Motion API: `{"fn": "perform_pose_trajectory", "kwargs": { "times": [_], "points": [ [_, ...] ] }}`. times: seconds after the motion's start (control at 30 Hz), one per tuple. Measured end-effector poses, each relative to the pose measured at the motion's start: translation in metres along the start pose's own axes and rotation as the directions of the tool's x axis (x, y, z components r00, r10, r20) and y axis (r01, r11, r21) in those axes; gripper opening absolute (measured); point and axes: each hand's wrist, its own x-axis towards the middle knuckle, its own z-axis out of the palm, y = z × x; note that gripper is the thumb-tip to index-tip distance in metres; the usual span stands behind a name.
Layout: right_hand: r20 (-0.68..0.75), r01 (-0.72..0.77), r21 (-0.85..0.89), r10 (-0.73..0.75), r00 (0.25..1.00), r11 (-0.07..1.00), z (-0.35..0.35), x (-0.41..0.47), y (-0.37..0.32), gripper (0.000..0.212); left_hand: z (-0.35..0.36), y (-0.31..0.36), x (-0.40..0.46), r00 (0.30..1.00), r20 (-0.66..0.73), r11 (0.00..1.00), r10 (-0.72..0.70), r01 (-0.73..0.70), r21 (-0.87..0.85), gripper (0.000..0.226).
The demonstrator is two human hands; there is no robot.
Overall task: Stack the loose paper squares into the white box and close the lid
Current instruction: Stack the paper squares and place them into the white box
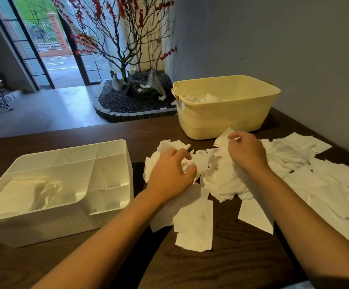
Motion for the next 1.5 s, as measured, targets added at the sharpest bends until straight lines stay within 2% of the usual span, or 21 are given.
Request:
{"fn": "perform_pose_trajectory", "kwargs": {
  "times": [0.07,0.13,0.2,0.3,0.37,0.43,0.5,0.6,0.7,0.77,0.83,0.97,1.07,1.17,1.23,1.27,1.3,1.33,1.4,1.43,1.5],
  "points": [
    [-0.017,-0.073,-0.198,0.071,0.997,0.978,-0.003,0.005,0.01,0.045,0.007,0.006,0.0,0.993,0.075,0.996,0.087,-0.086,-0.013,0.044],
    [0.096,-0.13,-0.222,0.154,0.983,0.966,-0.001,0.006,0.02,0.063,0.017,0.014,0.001,0.97,0.196,0.989,0.141,-0.146,0.012,0.058],
    [0.174,-0.202,-0.042,0.207,0.963,0.978,0.001,0.004,0.022,0.075,0.027,0.019,0.003,0.943,0.313,0.98,0.113,-0.159,0.124,0.066],
    [0.259,-0.33,0.254,0.265,0.929,0.909,-0.006,0.006,0.017,0.067,0.037,0.017,0.006,0.935,0.347,0.948,0.074,-0.174,0.267,0.069],
    [0.36,-0.415,0.276,0.307,0.881,0.867,-0.013,0.01,0.014,0.065,0.038,0.014,0.007,0.942,0.326,0.947,0.08,-0.174,0.269,0.068],
    [0.427,-0.476,0.228,0.352,0.833,0.849,-0.015,0.013,0.013,0.078,0.037,0.012,0.006,0.943,0.322,0.951,0.082,-0.171,0.257,0.069],
    [0.456,-0.429,0.071,0.354,0.817,0.9,-0.015,0.011,0.011,0.086,0.035,0.011,0.006,0.945,0.318,0.956,0.074,-0.158,0.247,0.068],
    [0.425,-0.271,-0.115,0.294,0.856,0.956,-0.012,0.004,0.01,0.076,0.034,0.01,0.006,0.947,0.315,0.959,0.063,-0.145,0.243,0.066],
    [0.414,-0.206,0.031,0.175,0.893,0.978,-0.011,0.006,0.011,0.061,0.035,0.009,0.006,0.95,0.307,0.958,0.062,-0.143,0.248,0.065],
    [0.359,-0.172,0.13,0.116,0.926,0.976,-0.01,0.005,0.011,0.066,0.036,0.01,0.007,0.954,0.297,0.957,0.047,-0.128,0.259,0.065],
    [0.269,-0.101,0.139,0.061,0.961,0.985,-0.01,0.006,0.006,0.066,0.036,0.008,0.008,0.963,0.268,0.951,0.033,-0.113,0.289,0.063],
    [0.156,-0.04,0.193,0.009,0.988,0.98,-0.017,0.004,-0.015,0.042,0.041,0.0,0.014,0.982,0.184,0.901,0.038,-0.113,0.418,0.058],
    [0.095,0.019,0.324,-0.052,0.994,0.946,-0.03,0.0,-0.035,0.03,0.045,-0.005,0.031,0.991,0.137,0.913,-0.002,-0.054,0.405,0.056],
    [0.062,0.037,0.493,-0.078,0.995,0.869,-0.038,-0.005,-0.05,0.03,0.038,-0.006,0.049,0.998,0.056,0.965,0.003,-0.018,0.262,0.046],
    [0.046,0.021,0.561,-0.056,0.997,0.827,-0.042,-0.007,-0.056,0.029,0.022,0.002,0.05,0.991,-0.132,1.0,-0.027,0.029,0.008,0.036],
    [0.062,-0.002,0.593,-0.042,0.997,0.805,-0.043,-0.008,-0.057,0.033,0.01,0.009,0.046,0.975,-0.197,0.977,-0.106,0.066,-0.203,0.032],
    [0.089,-0.031,0.633,-0.033,0.995,0.773,-0.043,-0.011,-0.058,0.04,-0.002,0.019,0.039,0.964,-0.154,0.885,-0.215,0.126,-0.448,0.033],
    [0.121,-0.063,0.685,-0.029,0.992,0.726,-0.042,-0.015,-0.058,0.044,-0.013,0.027,0.033,0.957,-0.015,0.723,-0.291,0.21,-0.658,0.043],
    [0.19,-0.117,0.77,-0.051,0.98,0.627,-0.035,-0.024,-0.056,0.041,-0.028,0.037,0.016,0.922,0.276,0.441,-0.271,0.373,-0.816,0.063],
    [0.233,-0.147,0.791,-0.07,0.97,0.593,-0.029,-0.03,-0.055,0.04,-0.032,0.036,0.009,0.907,0.341,0.375,-0.248,0.415,-0.829,0.068],
    [0.315,-0.212,0.801,-0.093,0.944,0.56,-0.016,-0.039,-0.052,0.04,-0.031,0.03,-0.003,0.907,0.348,0.347,-0.236,0.413,-0.842,0.07]
  ]
}}
